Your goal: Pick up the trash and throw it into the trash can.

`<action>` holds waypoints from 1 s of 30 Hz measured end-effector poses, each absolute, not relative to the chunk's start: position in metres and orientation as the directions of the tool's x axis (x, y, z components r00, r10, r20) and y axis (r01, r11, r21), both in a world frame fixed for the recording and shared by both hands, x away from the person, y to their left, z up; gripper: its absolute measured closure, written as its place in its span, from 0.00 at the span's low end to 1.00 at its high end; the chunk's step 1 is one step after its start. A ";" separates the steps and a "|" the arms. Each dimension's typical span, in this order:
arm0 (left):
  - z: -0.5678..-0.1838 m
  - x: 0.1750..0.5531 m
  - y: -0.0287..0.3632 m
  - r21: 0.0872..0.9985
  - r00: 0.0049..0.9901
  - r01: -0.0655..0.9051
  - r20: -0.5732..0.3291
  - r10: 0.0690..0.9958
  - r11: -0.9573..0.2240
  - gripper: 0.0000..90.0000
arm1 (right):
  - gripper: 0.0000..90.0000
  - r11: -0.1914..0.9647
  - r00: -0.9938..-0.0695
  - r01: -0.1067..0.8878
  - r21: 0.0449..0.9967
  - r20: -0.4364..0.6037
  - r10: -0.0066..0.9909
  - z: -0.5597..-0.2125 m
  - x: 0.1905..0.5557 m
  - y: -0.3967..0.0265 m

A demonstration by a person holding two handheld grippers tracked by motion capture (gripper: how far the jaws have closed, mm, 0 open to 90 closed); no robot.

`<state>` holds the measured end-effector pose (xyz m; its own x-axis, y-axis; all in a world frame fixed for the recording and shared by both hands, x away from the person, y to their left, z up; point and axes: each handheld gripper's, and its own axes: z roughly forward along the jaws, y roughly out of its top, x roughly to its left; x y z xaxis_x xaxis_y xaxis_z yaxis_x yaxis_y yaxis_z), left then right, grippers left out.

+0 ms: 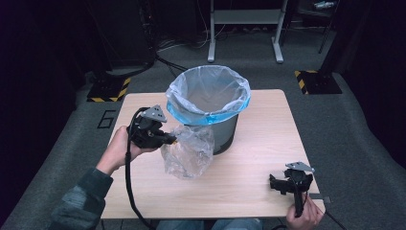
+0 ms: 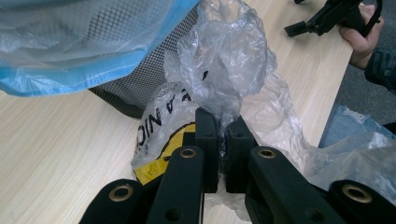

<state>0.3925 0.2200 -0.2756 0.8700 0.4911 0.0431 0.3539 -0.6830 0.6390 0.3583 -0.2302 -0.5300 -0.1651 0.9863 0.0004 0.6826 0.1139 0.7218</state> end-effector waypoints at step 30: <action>-0.230 0.409 0.218 0.637 0.885 0.334 0.040 0.463 -0.694 0.96 | 0.00 0.110 -0.163 0.682 0.723 0.004 0.987 -0.530 0.358 -0.230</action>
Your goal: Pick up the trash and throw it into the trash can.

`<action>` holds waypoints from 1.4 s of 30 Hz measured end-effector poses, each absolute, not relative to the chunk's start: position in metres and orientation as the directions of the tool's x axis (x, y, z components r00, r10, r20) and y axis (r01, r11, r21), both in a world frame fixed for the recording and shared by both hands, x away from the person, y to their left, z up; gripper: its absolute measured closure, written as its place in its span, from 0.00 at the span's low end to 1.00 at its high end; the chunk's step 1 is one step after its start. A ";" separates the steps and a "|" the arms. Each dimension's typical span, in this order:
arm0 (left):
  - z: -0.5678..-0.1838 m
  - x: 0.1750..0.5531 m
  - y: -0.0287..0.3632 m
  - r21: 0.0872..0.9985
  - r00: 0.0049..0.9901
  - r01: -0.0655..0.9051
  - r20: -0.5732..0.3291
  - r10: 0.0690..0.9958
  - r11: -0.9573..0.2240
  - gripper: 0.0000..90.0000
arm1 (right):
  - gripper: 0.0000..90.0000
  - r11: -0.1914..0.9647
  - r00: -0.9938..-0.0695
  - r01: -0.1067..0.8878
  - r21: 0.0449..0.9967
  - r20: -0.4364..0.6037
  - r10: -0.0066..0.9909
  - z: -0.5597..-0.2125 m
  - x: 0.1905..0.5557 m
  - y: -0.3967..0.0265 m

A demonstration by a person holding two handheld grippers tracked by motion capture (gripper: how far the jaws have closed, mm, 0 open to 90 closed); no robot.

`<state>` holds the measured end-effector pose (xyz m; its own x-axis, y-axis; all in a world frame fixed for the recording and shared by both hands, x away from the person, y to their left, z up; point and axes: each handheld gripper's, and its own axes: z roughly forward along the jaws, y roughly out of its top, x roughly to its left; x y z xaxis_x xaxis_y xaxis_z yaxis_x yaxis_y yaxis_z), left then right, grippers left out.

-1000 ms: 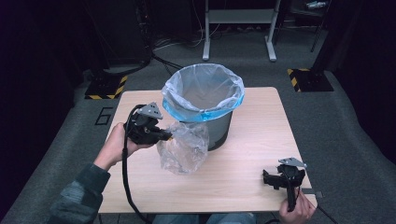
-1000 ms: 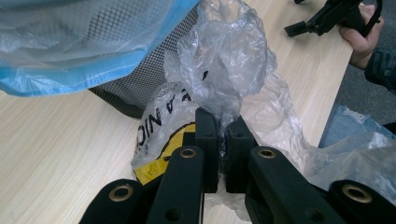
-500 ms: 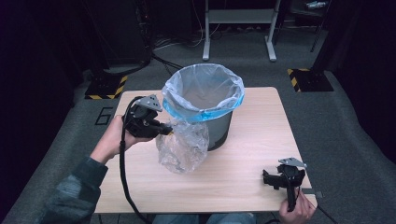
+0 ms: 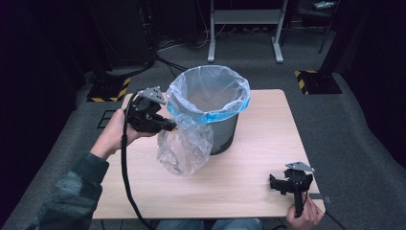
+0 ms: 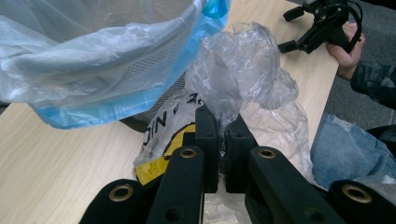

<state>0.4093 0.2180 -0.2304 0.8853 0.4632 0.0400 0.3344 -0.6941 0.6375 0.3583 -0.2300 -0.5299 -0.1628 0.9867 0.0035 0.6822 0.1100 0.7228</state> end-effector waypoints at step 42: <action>-0.153 0.443 0.211 0.756 0.854 0.268 0.099 0.510 -0.597 0.96 | 0.00 0.110 -0.163 0.684 0.722 0.004 0.987 -0.530 0.358 -0.230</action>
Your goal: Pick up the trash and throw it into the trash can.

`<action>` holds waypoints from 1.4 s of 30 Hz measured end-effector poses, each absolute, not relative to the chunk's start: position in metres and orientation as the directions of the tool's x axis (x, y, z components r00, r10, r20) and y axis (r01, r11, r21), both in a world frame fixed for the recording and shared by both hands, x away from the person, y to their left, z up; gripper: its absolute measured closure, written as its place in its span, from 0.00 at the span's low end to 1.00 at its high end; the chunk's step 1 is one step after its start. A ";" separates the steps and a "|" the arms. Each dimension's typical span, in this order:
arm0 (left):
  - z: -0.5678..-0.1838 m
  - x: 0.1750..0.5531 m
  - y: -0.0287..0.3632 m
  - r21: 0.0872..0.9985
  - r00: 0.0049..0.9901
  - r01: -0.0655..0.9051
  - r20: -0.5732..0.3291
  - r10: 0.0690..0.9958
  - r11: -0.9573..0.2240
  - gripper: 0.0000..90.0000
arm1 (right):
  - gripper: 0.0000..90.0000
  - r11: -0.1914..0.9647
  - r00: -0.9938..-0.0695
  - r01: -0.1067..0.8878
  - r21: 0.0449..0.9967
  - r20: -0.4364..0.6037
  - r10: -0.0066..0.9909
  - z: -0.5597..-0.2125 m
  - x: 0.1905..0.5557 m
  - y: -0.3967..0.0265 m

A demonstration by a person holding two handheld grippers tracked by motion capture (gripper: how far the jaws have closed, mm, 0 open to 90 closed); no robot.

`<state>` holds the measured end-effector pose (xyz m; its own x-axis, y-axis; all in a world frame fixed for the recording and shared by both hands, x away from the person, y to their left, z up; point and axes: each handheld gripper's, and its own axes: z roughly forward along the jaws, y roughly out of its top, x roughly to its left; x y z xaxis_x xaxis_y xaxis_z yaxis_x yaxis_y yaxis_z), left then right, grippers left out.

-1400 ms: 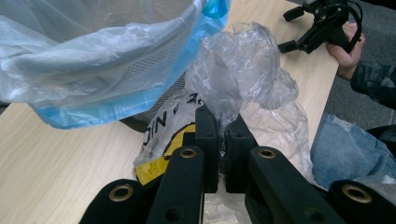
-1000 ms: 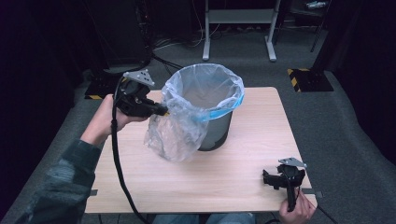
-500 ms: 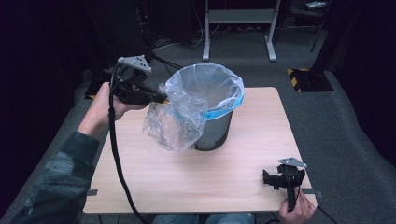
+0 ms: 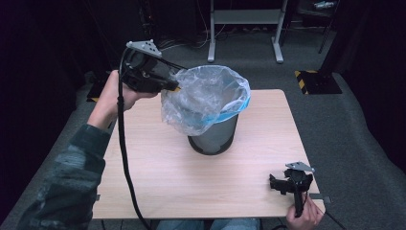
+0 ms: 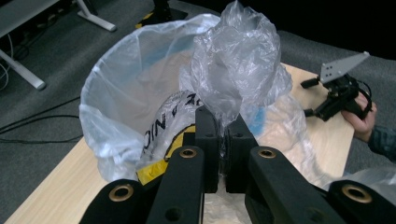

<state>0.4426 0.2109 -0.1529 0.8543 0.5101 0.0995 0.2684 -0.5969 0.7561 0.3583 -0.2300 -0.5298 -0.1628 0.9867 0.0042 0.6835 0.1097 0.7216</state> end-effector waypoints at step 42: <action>-0.176 0.545 0.154 0.760 0.724 0.392 0.094 0.684 -0.519 0.96 | 0.00 0.115 -0.163 0.683 0.721 -0.002 0.987 -0.530 0.358 -0.230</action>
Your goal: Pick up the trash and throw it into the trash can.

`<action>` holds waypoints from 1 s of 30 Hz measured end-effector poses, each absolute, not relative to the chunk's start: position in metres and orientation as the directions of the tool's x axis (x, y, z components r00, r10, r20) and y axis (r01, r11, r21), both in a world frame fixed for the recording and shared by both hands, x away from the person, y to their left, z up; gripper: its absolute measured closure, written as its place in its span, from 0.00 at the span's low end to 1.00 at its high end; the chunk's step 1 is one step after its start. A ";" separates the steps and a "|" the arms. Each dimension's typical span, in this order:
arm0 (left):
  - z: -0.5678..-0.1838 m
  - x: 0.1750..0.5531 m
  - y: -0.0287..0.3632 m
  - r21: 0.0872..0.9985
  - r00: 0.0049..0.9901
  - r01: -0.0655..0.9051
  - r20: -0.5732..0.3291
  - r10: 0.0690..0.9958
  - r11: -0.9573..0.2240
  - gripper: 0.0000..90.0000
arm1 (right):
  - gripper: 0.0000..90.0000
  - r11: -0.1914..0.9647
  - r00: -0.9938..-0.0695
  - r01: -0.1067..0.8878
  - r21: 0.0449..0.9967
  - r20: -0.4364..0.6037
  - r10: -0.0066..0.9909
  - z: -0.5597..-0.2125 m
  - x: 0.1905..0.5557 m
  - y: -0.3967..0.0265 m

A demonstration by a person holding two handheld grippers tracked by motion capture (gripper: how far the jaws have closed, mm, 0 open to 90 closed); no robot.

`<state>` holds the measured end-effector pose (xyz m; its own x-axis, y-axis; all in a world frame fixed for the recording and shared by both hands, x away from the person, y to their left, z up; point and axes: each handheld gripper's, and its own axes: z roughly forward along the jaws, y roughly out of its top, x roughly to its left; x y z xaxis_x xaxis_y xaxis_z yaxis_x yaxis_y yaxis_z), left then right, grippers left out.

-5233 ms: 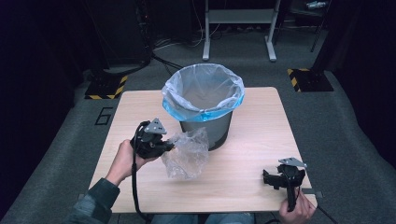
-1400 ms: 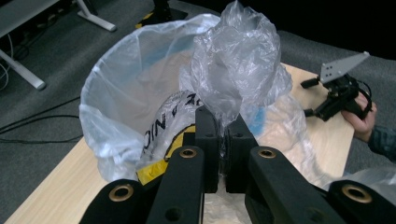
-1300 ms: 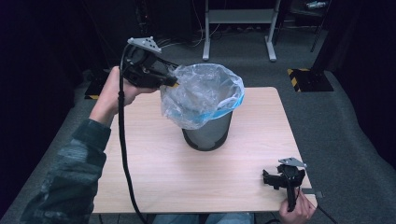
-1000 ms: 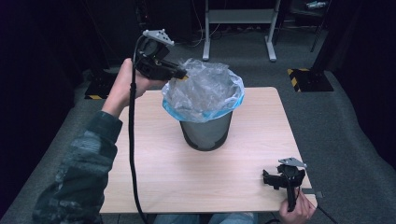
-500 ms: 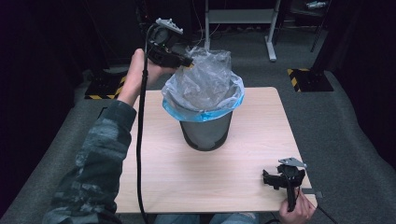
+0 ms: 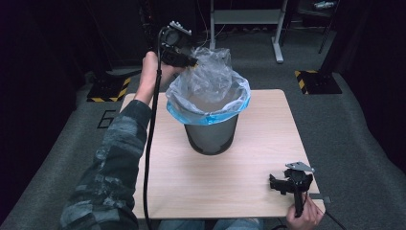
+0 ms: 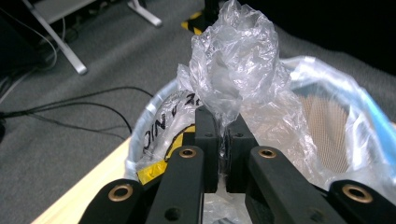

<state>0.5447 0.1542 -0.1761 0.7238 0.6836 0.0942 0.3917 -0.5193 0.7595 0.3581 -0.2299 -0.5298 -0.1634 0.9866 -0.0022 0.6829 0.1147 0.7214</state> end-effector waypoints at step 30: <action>-0.217 0.534 0.164 0.692 0.722 0.485 0.027 0.691 -0.534 0.08 | 0.00 0.119 -0.170 0.683 0.721 -0.002 0.985 -0.530 0.358 -0.230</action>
<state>0.5344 0.1641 -0.2174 0.7223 0.6910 0.0272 0.4850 -0.5342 0.6924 0.3579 -0.2300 -0.5297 -0.1702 0.9854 -0.0021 0.6826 0.1194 0.7209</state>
